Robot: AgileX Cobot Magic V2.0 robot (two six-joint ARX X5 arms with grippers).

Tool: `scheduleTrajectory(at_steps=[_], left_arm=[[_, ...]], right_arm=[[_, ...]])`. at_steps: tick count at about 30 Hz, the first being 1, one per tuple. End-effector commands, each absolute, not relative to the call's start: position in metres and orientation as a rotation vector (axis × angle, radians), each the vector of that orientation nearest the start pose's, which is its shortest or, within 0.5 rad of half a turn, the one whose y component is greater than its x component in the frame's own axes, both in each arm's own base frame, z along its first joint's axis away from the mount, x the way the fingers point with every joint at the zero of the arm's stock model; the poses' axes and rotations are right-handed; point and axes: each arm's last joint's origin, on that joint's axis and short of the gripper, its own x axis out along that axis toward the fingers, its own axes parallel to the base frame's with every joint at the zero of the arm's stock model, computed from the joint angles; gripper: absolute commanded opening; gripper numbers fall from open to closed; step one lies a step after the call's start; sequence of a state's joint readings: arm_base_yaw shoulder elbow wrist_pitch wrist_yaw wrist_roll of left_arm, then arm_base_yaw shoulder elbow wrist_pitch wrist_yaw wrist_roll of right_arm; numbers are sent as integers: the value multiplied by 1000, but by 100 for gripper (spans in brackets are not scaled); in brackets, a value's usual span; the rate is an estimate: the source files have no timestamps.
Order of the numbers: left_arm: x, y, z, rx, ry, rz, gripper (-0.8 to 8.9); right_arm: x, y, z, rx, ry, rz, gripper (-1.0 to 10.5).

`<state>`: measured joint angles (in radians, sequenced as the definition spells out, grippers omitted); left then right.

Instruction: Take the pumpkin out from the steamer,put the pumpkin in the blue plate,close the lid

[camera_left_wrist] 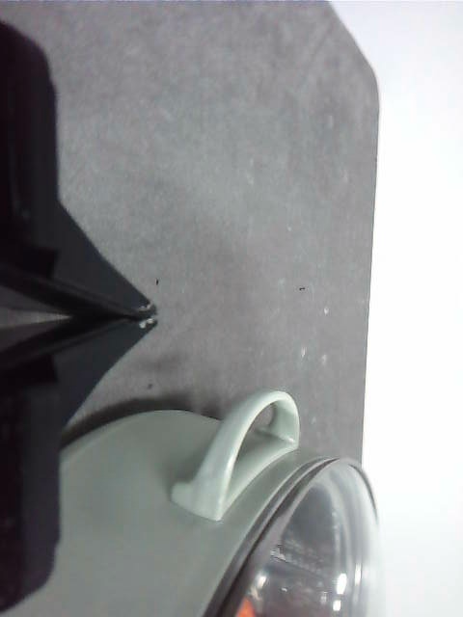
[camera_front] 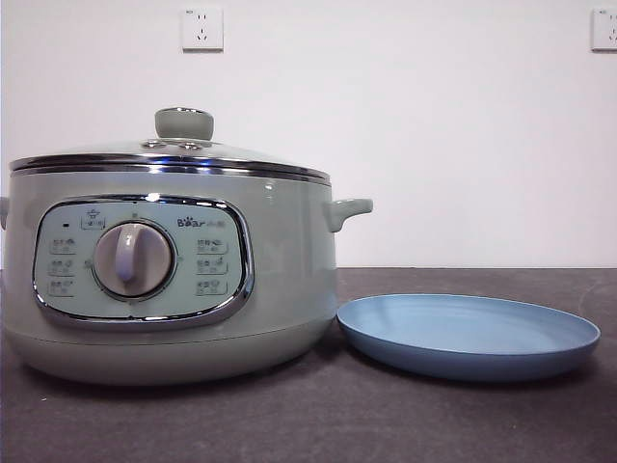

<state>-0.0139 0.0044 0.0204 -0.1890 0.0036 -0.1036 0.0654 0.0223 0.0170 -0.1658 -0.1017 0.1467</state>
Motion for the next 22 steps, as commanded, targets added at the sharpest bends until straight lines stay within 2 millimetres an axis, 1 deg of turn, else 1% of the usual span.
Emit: scheduleTrajectory(at_steps=[1,4,11,15,17,22], left_arm=[[96,-1,152,-309,154,4,-3],[96,-1,155,-418,115,11,-3],[97,-1,169,-423,-24,-18,-6],[96,-2,178,-421,-96,-71,-8],[95,-3,181,-420,-93,-94,-8],[90,-3,194,-421,-14,-100,-8]], right_arm=[[96,9,148,364,220,133,-11],[96,9,148,427,225,126,-11],[96,9,148,438,229,126,-11],[95,9,152,438,232,126,-11],[94,9,157,438,230,126,-11],[92,9,177,438,193,134,-12]])
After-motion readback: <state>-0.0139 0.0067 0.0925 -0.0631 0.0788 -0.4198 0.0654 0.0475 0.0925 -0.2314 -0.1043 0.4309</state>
